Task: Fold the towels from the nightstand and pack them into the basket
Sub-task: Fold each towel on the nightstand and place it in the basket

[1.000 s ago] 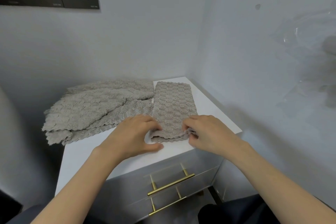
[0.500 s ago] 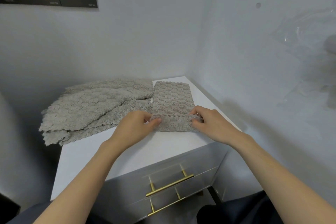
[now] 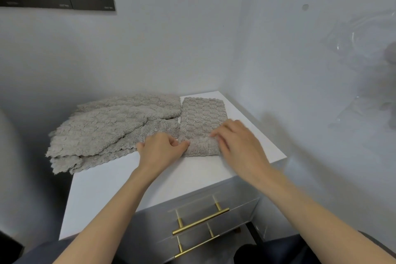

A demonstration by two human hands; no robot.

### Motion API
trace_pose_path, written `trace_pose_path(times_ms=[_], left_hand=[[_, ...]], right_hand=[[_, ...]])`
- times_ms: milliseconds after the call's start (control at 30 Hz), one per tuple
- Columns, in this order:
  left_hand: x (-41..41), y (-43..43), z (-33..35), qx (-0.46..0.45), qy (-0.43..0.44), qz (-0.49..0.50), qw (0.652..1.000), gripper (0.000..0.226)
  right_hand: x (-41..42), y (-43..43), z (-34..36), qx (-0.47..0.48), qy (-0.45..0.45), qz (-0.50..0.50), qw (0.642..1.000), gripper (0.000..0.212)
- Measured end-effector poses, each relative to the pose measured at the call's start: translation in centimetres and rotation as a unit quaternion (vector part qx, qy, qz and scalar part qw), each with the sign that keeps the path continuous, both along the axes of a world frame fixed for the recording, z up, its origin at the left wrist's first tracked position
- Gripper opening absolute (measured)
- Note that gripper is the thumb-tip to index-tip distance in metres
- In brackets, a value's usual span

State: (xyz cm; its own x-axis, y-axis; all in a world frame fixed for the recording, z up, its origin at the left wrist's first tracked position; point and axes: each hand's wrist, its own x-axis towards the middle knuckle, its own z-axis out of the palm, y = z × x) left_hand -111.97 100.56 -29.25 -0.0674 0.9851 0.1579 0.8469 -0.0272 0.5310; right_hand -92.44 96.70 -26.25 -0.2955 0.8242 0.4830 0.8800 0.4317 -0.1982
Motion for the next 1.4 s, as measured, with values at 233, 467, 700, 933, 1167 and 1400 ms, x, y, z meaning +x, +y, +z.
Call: trace_pose_path(times_ms=[233,467,700,933,1167,1400], left_hand=[[-0.2,0.2,-0.1,-0.006,0.002,0.015,1.0,0.059],[0.5,-0.4,0.1,0.011,0.053,0.036,0.998,0.045],[0.1,-1.3,0.6,0.192,0.103,-0.165,0.962,0.016],[-1.8,-1.6,0.5,0.126,0.177,-0.201,0.955,0.044],[-1.3,-1.7,1.1,0.113,0.096,-0.18,0.972,0.023],[-0.5,-1.1,1.4,-0.004,-0.033,-0.106,0.994,0.036]], right_hand=[[-2.3,-1.2,-2.8,-0.125,-0.179,0.066,0.974,0.055],[0.9,-0.8,-3.0,-0.162,-0.201,0.018,0.966,0.058],[1.9,-0.1,-3.1,-0.152,-0.175,0.013,0.973,0.058],[1.9,0.3,-2.3,-0.123,-0.098,0.002,0.988,0.049],[2.6,1.2,-1.6,-0.177,0.149,-0.001,0.973,0.028],[3.1,1.8,-1.1,-0.236,0.215,-0.032,0.947,0.014]])
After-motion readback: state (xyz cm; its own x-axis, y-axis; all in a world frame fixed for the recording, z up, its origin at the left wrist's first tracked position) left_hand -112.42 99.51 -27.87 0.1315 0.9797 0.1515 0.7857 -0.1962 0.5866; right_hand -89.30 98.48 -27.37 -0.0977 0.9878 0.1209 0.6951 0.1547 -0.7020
